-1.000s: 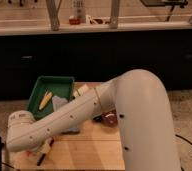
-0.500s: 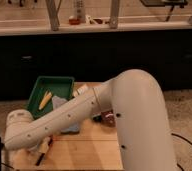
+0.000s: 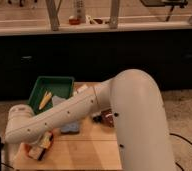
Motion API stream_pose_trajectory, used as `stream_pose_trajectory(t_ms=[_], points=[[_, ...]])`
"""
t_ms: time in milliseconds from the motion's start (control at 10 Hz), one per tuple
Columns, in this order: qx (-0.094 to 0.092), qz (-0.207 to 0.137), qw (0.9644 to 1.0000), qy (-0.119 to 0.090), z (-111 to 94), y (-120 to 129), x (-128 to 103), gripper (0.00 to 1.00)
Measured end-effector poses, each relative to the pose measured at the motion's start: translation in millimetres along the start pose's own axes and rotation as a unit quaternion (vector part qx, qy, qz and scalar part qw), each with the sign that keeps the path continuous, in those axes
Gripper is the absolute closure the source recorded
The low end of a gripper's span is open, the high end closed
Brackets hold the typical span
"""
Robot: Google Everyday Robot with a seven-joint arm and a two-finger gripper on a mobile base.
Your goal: Wipe red bowl with eraser
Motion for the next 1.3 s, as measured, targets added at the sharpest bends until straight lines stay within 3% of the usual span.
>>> stream_pose_trajectory(t_ms=[400, 700, 1000, 1300], points=[[-0.005, 0.002, 0.9999, 0.012, 4, -11, 33, 1.0], [-0.012, -0.002, 0.9998, 0.013, 11, -22, 46, 1.0], [-0.014, -0.022, 0.9996, 0.007, 17, -43, 43, 1.0], [-0.009, -0.061, 0.998, -0.007, 22, -74, 25, 1.0]])
